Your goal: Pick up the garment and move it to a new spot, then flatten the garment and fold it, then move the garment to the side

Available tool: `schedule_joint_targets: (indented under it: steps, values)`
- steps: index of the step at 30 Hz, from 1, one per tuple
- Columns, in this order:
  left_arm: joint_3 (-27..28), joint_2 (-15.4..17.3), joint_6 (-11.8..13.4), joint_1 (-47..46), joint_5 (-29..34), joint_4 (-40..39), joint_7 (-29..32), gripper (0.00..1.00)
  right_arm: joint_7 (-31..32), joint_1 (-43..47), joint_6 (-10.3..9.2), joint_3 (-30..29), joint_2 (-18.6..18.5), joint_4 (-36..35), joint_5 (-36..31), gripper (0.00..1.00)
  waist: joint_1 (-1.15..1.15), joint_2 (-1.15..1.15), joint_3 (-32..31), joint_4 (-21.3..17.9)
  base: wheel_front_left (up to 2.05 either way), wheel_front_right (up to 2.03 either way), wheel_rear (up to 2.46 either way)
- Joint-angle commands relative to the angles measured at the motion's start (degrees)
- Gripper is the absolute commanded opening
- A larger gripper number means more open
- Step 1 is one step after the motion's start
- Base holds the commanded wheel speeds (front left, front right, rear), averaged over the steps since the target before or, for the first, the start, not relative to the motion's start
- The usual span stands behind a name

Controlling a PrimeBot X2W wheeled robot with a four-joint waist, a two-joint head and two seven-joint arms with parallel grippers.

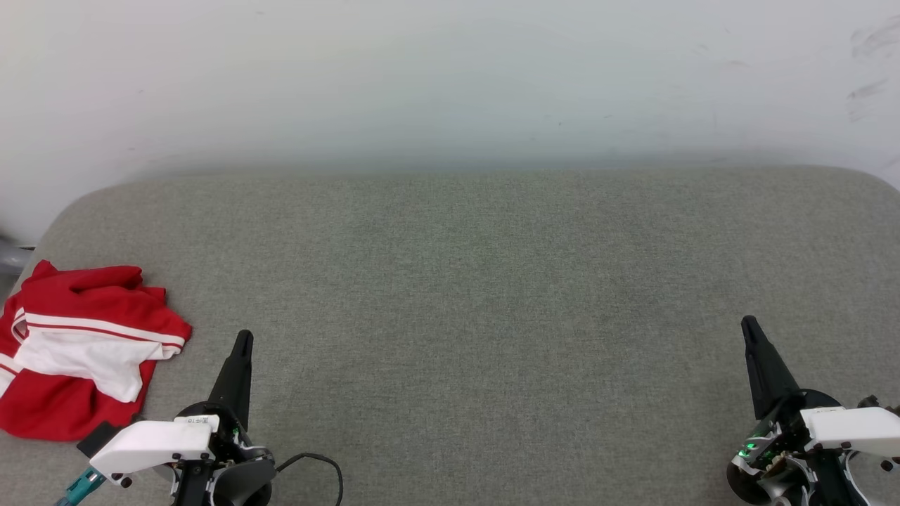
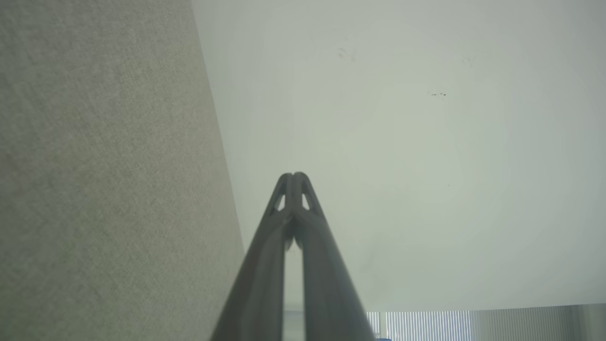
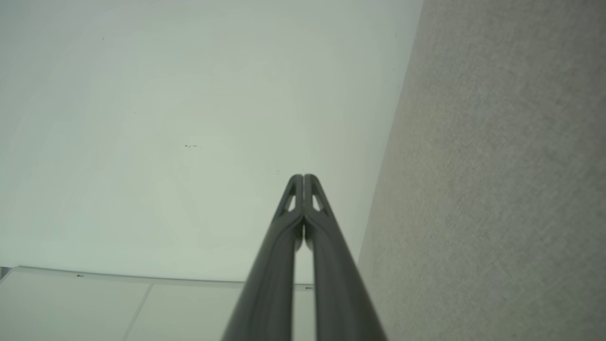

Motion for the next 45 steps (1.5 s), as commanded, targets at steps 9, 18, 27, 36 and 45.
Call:
schedule_joint_targets:
  steps: [9, 18, 27, 36, 45]
  values:
    - [0.13, -0.08, -0.12, -0.34, 0.01, -0.03, 0.10, 0.00, -0.07, -0.75, -0.02, 0.02, 0.17, 0.05, -0.25, 0.00, 0.00, 0.00, 0.00, 0.00, 0.00, 0.00, 0.00]
    - [0.11, -0.08, -0.12, -0.34, 0.02, -0.03, 0.10, 0.00, -0.07, -0.75, -0.02, 0.02, 0.17, 0.05, -0.25, 0.00, 0.00, 0.00, 0.00, 0.00, 0.00, 0.00, 0.00]
    - [0.11, -0.08, -0.12, -0.34, 0.02, -0.03, 0.10, 0.00, -0.07, -0.75, -0.02, 0.03, 0.17, 0.05, -0.25, 0.00, 0.00, 0.00, 0.00, 0.00, 0.00, 0.00, 0.00]
    - [-1.56, -0.09, 0.01, 0.78, -0.15, -0.02, -1.18, 1.00, -1.16, 1.39, -0.01, 0.96, 0.04, -0.26, -0.53, 1.00, 0.00, 0.00, -0.02, 0.03, 0.00, 0.00, 0.00]
    - [-4.04, -0.07, 0.01, 1.27, 0.39, -2.39, -3.80, 1.00, -3.78, 2.70, -0.01, 2.65, 0.03, -2.77, -2.02, 1.00, 0.00, 0.00, -0.18, 0.24, 0.00, 0.00, 0.00]
